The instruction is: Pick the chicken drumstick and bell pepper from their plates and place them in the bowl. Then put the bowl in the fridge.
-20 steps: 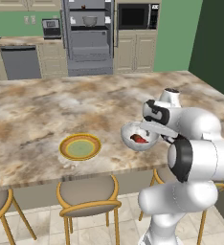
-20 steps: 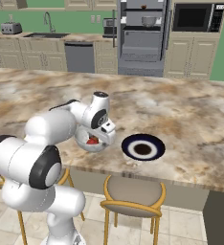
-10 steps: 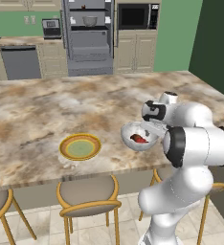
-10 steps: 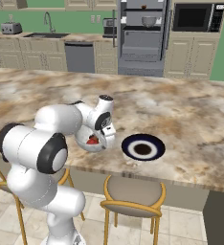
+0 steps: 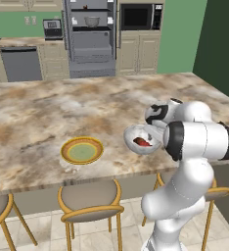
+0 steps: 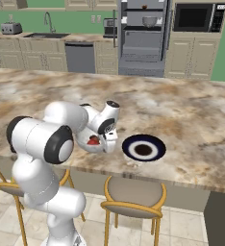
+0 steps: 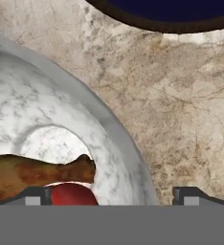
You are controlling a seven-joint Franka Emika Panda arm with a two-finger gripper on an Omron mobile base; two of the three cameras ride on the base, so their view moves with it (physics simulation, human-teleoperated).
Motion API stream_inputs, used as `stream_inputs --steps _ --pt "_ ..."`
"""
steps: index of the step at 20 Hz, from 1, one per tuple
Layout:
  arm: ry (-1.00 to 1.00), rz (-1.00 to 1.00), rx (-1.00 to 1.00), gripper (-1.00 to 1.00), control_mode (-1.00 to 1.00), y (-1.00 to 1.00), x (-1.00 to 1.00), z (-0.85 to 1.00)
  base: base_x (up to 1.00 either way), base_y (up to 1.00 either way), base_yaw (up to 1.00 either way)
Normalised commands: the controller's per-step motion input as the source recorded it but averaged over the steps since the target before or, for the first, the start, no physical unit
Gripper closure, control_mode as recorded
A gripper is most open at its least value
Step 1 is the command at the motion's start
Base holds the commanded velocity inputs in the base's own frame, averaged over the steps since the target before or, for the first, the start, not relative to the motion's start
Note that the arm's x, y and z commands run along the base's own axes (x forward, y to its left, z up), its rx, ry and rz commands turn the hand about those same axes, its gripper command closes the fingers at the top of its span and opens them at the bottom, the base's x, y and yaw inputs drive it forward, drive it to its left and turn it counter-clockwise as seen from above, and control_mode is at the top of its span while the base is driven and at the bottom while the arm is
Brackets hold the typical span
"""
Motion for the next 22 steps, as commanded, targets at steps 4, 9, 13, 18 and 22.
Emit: stream_inputs --steps 4,9,13,18,22 --pt "0.0 -0.07 0.0 -1.0 -1.0 0.0 0.05 -0.26 0.0 0.0 0.0" --pt "-0.02 -0.03 0.0 -1.0 -1.0 0.01 0.04 -0.19 0.0 0.0 0.0" --pt "-0.09 0.0 0.01 1.0 -1.0 0.13 -0.12 -0.04 0.0 0.0 0.0" --pt "-0.05 0.01 0.0 1.0 -1.0 0.11 -0.25 0.0 0.0 0.0 0.0" --pt "0.0 0.09 0.0 1.0 -1.0 0.1 -0.31 -0.01 0.0 0.0 0.0"
